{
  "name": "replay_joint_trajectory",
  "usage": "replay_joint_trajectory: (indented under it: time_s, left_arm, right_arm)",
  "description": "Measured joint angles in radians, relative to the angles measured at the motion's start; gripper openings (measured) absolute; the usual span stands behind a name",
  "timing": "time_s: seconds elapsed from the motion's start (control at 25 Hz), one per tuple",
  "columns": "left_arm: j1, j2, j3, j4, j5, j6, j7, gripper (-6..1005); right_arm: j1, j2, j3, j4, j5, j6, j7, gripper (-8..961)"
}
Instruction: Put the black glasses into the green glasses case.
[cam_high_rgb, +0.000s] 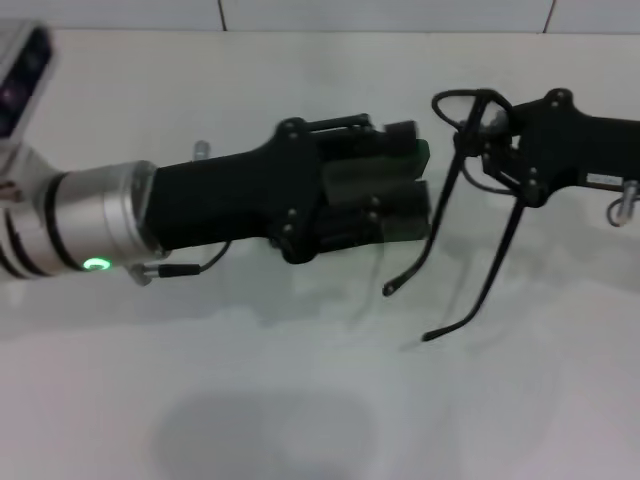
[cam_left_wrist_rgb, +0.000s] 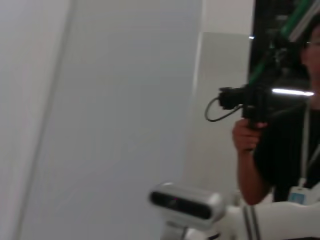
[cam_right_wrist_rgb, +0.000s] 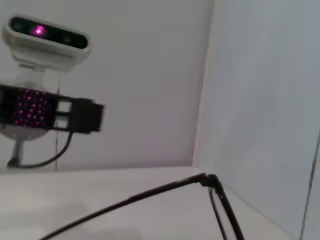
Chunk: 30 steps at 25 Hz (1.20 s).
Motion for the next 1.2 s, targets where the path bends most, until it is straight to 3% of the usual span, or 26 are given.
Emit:
replay_joint_trajectory:
  time_s: [0.32, 0.84, 1.2]
  left_arm:
    - [-0.085, -0.015, -0.001, -0.01, 0.088, -0.02, -0.086, 562]
    - [-0.105, -0.024, 0.0, -0.01, 0.138, -0.072, -0.107, 562]
    - [-0.106, -0.023, 0.0, -0.01, 0.141, -0.072, -0.108, 562]
  right_arm:
    - [0.082, 0.0, 0.015, 0.194, 0.063, -0.015, 0.014, 59]
    - [0.106, -0.003, -0.006, 0.204, 0.01, -0.17, 0.135, 60]
    - [0.122, -0.002, -0.018, 0.206, -0.037, -0.207, 0.171, 58]
